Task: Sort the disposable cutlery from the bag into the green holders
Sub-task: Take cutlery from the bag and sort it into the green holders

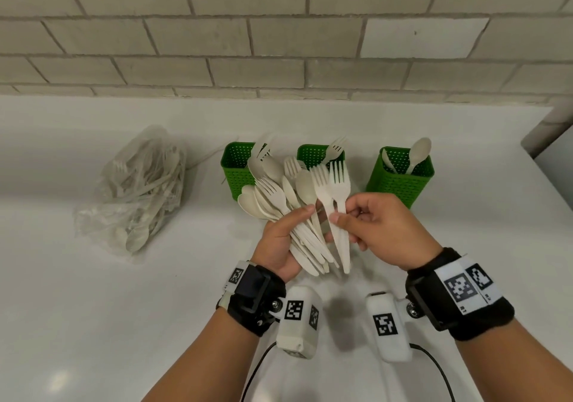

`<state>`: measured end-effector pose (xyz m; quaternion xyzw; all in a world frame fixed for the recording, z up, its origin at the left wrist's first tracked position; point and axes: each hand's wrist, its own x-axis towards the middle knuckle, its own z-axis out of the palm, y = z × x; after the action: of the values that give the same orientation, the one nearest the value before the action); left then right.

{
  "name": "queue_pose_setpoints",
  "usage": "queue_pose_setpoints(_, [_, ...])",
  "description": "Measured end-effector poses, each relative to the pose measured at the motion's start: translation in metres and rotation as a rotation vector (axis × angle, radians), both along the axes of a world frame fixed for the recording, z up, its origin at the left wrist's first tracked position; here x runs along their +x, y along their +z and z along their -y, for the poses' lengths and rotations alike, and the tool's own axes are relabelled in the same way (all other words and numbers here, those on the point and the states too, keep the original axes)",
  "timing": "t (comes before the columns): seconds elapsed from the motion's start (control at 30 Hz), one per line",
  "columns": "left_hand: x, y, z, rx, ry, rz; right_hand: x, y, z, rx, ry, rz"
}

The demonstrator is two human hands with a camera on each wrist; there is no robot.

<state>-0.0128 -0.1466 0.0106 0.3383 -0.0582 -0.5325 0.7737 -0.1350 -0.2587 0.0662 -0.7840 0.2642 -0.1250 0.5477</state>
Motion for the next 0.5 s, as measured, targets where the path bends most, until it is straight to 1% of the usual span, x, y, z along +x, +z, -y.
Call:
queue_pose_setpoints(0.1, [0.001, 0.001, 0.001, 0.028, -0.014, -0.007, -0.002, -0.001, 0.002, -0.005, 0.014, -0.017])
queue_pose_setpoints(0.17, [0.0, 0.002, 0.003, 0.048, 0.002, -0.01, -0.005, 0.0, 0.006, -0.015, -0.016, 0.014])
queue_pose_setpoints(0.3, [0.0, 0.0, 0.006, 0.049, 0.037, 0.001, -0.011, 0.015, 0.025, -0.067, -0.136, 0.109])
queue_pose_setpoints(0.4, [0.001, 0.002, 0.004, 0.046, 0.049, 0.012, -0.012, 0.02, 0.044, -0.115, -0.245, 0.127])
queue_pose_setpoints(0.5, [0.004, 0.003, 0.001, 0.058, 0.071, 0.017, 0.003, 0.023, 0.059, -0.179, -0.301, 0.145])
